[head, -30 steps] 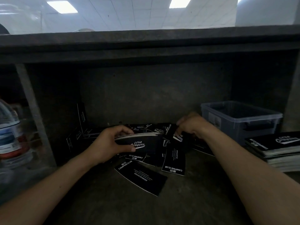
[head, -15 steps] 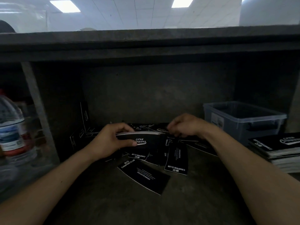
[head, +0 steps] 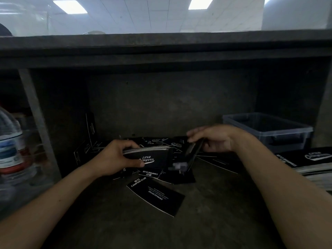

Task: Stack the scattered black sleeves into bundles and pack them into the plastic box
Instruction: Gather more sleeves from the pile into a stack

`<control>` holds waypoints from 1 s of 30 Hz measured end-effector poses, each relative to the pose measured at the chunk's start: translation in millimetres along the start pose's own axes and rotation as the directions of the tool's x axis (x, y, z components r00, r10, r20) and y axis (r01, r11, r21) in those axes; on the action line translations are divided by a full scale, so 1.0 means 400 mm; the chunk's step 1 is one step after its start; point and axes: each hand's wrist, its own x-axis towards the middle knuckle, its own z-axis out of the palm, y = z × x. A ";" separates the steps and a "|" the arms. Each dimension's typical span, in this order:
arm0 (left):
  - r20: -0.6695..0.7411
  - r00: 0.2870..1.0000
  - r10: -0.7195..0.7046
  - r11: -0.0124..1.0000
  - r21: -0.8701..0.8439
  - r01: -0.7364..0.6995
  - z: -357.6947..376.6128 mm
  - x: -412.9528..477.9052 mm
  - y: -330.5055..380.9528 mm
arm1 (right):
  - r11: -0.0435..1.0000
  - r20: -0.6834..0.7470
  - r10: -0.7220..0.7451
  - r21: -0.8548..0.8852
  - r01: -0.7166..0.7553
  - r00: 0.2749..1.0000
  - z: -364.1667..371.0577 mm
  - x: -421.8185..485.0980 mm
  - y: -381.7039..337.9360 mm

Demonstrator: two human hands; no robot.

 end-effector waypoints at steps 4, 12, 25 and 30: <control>-0.018 1.000 -0.021 1.000 -0.003 0.020 0.006 0.002 0.000 | 0.836 -0.236 -0.094 0.509 0.205 0.967 0.035 0.049 0.004; -0.047 0.998 0.038 0.995 -0.096 -0.042 0.022 -0.003 0.004 | 0.989 0.098 0.105 0.091 -0.114 0.990 0.091 0.045 0.049; 0.002 1.000 0.023 1.000 -0.012 -0.023 0.024 -0.010 0.014 | 0.323 -0.011 -0.441 -0.935 0.148 0.897 0.057 0.117 0.105; 0.003 0.999 0.038 0.999 0.009 -0.038 0.025 -0.013 0.020 | 0.203 -0.017 -0.484 -0.975 0.094 0.875 0.056 0.090 0.062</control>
